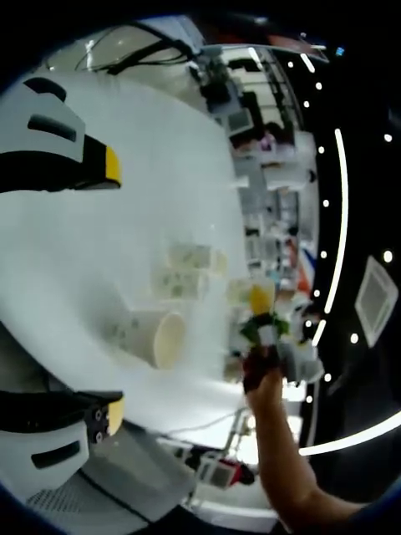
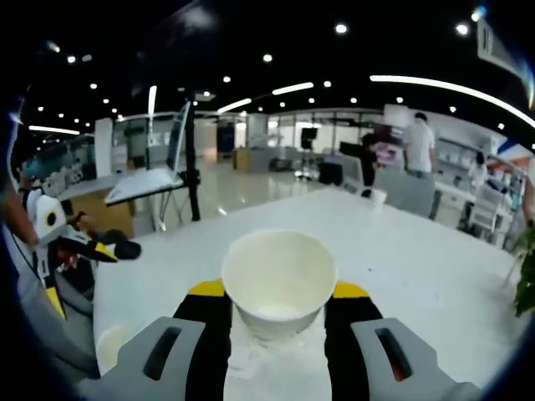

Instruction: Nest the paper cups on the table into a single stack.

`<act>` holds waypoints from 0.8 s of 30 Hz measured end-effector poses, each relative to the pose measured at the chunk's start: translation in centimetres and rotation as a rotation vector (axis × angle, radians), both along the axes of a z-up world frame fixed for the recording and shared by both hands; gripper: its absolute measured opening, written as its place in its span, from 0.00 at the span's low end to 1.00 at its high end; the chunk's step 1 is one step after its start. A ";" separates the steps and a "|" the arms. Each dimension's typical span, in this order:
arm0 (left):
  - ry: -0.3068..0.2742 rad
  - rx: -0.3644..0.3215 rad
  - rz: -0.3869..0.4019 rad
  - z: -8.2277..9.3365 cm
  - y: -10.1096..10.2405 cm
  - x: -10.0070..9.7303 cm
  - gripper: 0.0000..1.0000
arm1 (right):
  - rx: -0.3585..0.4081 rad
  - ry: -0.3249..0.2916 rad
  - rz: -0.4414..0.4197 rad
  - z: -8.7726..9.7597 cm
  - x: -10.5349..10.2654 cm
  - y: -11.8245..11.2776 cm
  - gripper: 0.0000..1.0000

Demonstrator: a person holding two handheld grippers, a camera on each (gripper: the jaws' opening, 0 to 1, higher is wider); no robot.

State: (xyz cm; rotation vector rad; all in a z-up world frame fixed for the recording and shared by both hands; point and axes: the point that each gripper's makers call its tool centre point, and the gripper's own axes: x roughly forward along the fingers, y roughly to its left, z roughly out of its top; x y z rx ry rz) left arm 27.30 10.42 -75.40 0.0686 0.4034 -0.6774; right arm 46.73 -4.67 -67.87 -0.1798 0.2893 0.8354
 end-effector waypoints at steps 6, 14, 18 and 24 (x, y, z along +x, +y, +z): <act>0.000 -0.002 0.001 0.1 0.0 0.0 1.00 | 0.006 0.004 0.016 0.1 -0.7 0.6 0.40; -0.001 -0.009 0.004 0.1 0.1 0.1 1.00 | 0.003 0.010 0.047 -0.2 -2.1 1.4 0.40; -0.001 -0.008 0.002 0.2 0.0 0.0 1.00 | 0.001 0.011 0.059 -0.1 -2.7 1.7 0.40; -0.002 -0.006 -0.001 0.1 0.0 0.0 1.00 | 0.004 0.007 0.077 0.2 -3.5 2.1 0.40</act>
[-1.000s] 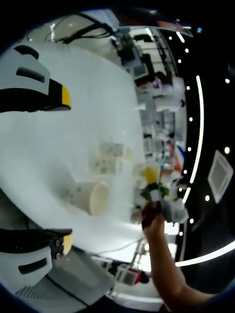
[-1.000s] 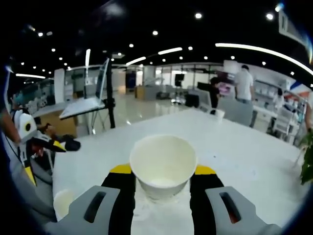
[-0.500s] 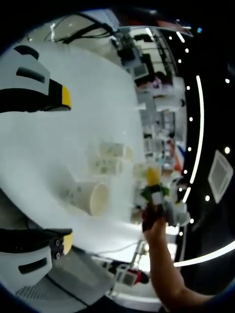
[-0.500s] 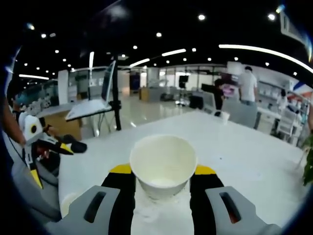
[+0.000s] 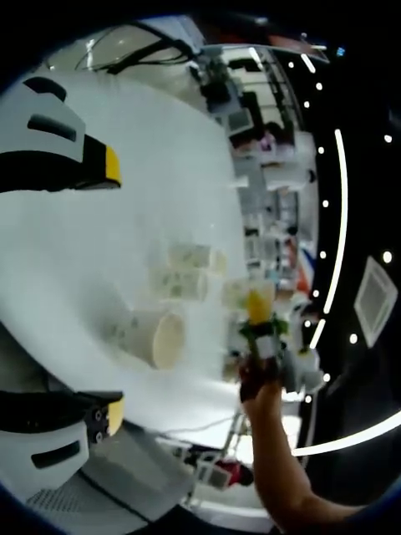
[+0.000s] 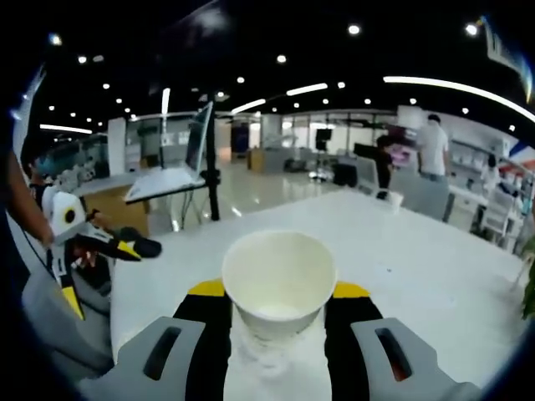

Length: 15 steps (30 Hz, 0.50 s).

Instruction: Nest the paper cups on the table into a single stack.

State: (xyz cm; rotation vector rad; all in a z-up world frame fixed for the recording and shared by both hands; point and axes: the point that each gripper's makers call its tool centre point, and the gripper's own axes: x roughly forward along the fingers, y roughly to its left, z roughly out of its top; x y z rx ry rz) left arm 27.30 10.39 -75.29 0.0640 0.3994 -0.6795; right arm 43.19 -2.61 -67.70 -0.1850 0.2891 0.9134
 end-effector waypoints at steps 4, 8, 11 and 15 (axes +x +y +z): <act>0.001 0.002 -0.002 0.0 0.0 0.0 1.00 | 0.002 -0.001 0.011 0.0 -0.5 0.3 0.40; 0.002 0.003 -0.003 -0.1 0.0 0.0 1.00 | -0.004 -0.002 0.025 -0.1 -0.9 0.6 0.40; 0.003 0.002 -0.003 -0.1 0.0 0.1 1.00 | -0.003 -0.002 0.035 -0.1 -1.3 0.8 0.40; 0.003 0.001 -0.003 0.0 -0.1 0.1 1.00 | -0.002 -0.002 0.046 0.0 -1.6 1.1 0.40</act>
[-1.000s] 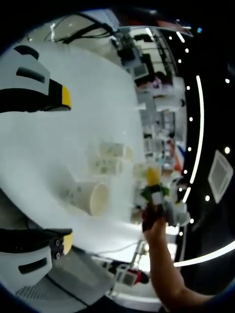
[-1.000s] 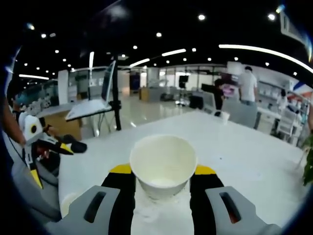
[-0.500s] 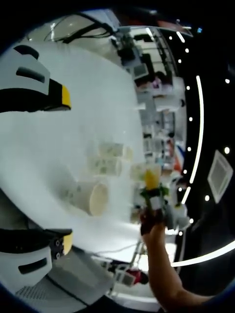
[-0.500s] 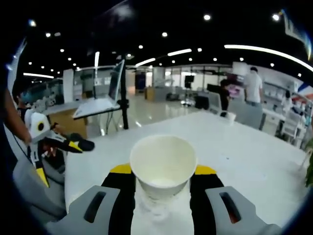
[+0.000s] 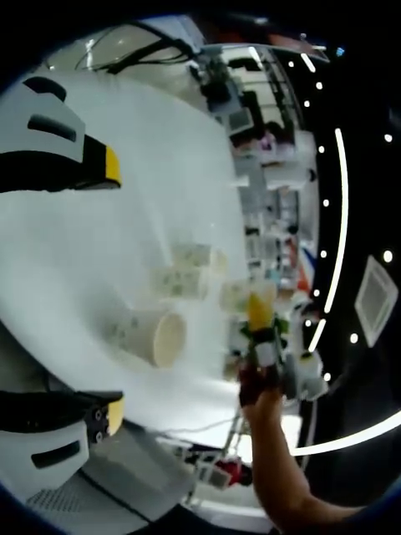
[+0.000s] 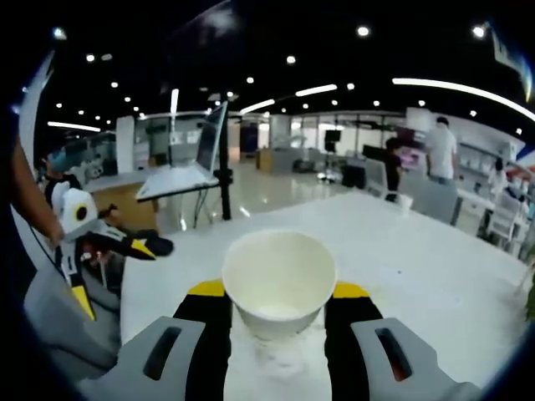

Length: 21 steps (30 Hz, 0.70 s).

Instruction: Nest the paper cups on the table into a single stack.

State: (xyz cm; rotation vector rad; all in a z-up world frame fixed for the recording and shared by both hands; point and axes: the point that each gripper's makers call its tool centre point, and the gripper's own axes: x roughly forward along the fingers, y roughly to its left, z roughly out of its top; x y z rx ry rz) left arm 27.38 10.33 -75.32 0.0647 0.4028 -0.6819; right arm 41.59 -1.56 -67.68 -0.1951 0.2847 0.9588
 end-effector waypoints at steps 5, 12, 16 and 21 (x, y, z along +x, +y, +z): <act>0.002 0.001 0.000 0.0 0.0 0.0 1.00 | 0.007 0.001 0.011 0.2 -0.6 0.3 0.40; 0.007 0.002 0.001 -0.1 0.0 0.0 0.99 | 0.016 -0.001 0.032 0.4 -1.7 0.6 0.40; 0.008 0.002 0.001 -0.2 0.0 -0.1 0.99 | 0.020 0.000 0.043 0.5 -2.2 0.8 0.40; 0.011 0.001 0.000 -0.2 0.0 0.0 0.99 | 0.027 -0.001 0.062 0.8 -3.0 1.1 0.40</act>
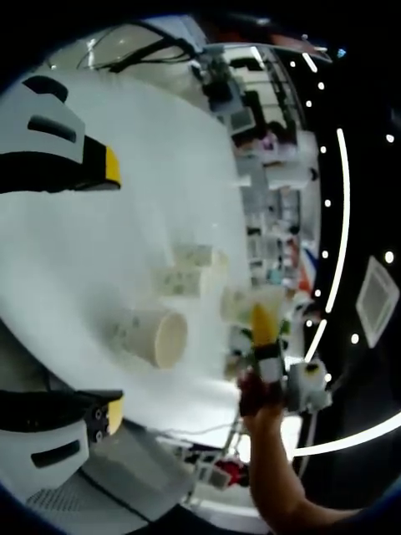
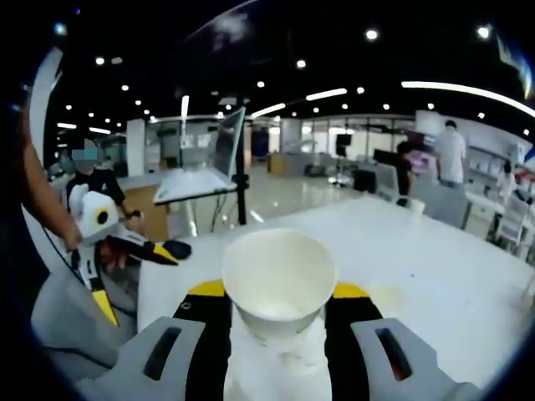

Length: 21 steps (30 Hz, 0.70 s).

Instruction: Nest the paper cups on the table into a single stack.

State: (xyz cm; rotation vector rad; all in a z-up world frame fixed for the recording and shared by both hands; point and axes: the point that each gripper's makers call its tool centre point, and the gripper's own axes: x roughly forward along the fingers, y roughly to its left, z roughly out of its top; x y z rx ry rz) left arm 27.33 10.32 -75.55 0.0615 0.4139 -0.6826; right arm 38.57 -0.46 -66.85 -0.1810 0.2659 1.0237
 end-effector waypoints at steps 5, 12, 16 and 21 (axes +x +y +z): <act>0.001 0.000 0.000 0.0 0.0 0.0 0.99 | 0.004 0.000 0.019 0.3 -0.7 0.3 0.40; 0.001 -0.001 0.003 0.1 0.1 0.0 0.99 | 0.004 0.006 0.030 0.3 -1.7 0.3 0.40; 0.001 -0.002 0.005 0.1 0.1 0.1 0.99 | -0.002 0.005 0.044 0.3 -2.4 0.4 0.40; 0.002 -0.004 0.004 0.1 0.0 0.1 0.99 | -0.006 -0.003 0.065 0.6 -3.5 0.5 0.40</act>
